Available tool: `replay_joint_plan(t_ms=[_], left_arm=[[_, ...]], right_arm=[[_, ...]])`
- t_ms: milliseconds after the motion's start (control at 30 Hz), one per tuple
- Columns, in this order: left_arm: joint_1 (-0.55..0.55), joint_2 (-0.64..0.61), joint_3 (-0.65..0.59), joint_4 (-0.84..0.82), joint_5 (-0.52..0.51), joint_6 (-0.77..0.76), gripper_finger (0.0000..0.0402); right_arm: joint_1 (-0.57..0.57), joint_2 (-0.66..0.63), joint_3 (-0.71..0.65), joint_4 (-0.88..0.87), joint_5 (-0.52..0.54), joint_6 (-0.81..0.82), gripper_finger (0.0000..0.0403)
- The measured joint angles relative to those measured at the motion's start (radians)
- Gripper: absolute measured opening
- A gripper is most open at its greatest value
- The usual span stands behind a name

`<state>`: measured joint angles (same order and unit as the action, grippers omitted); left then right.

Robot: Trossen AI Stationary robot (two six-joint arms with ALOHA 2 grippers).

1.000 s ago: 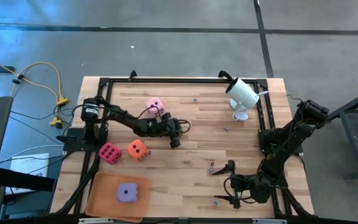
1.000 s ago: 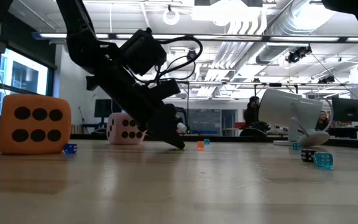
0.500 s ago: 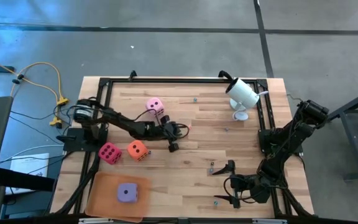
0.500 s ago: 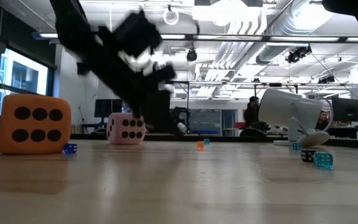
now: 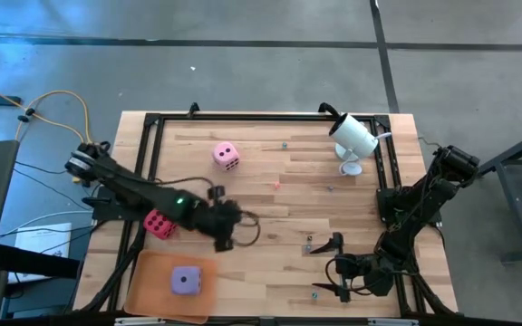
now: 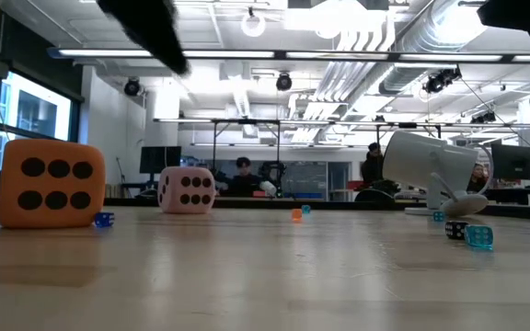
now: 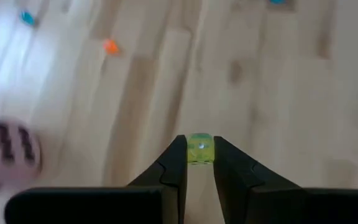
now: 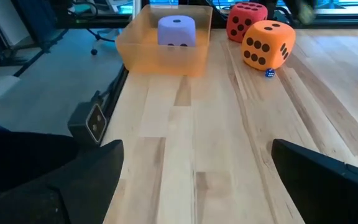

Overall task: Pick & Place Dice
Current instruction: Put the small green dice into the orange bin

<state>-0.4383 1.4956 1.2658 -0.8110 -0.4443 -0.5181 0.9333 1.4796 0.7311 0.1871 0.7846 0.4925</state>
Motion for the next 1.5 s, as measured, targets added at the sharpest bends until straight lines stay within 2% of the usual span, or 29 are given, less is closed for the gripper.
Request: replay_joint_plan(t_ms=[67,167,267,367,567,667,767,900,1100,1300,1500], left_arm=[[-0.064,0.007,0.058,-0.116,0.0,-0.086,0.0051],[-0.155,0.008,0.09,-0.192,0.013,-0.195,0.0052],[-0.238,0.005,0.092,-0.229,0.113,-0.311,0.0053],[-0.315,0.004,0.092,-0.293,0.186,-0.499,0.0053],[-0.476,0.004,0.092,-0.459,0.203,-0.911,0.0053],[-0.546,0.004,0.09,-0.463,0.208,-1.079,0.0053],[-0.591,0.006,0.086,-0.464,0.213,-1.164,0.0053],[-0.609,0.006,0.059,-0.468,0.288,-1.32,0.0053],[-0.597,0.006,-0.039,-0.408,0.429,-1.392,0.0053],[-0.589,0.007,-0.077,-0.349,0.356,-1.381,0.0065],[-0.59,0.007,-0.078,-0.356,0.364,-1.396,0.009]], right_arm=[[0.0,0.0,0.0,-0.003,0.004,-0.001,0.0398],[0.0,0.0,0.0,0.003,0.026,-0.022,0.0398],[0.0,0.0,0.0,0.003,0.029,-0.026,0.0398],[0.0,0.0,0.0,0.003,0.029,-0.048,0.0398],[-0.015,0.0,0.0,0.004,0.036,-0.078,0.0398],[-0.036,0.0,0.0,0.004,0.036,-0.079,0.0398],[-0.06,0.0,0.0,0.004,0.033,-0.079,0.0398],[-0.088,0.0,0.0,0.004,0.026,-0.079,0.0398],[-0.115,0.0,0.0,0.004,0.024,-0.106,0.0398],[-0.131,0.0,0.0,0.015,0.022,-0.162,0.0398],[-0.146,0.0,0.0,0.027,0.018,-0.198,0.0398]])
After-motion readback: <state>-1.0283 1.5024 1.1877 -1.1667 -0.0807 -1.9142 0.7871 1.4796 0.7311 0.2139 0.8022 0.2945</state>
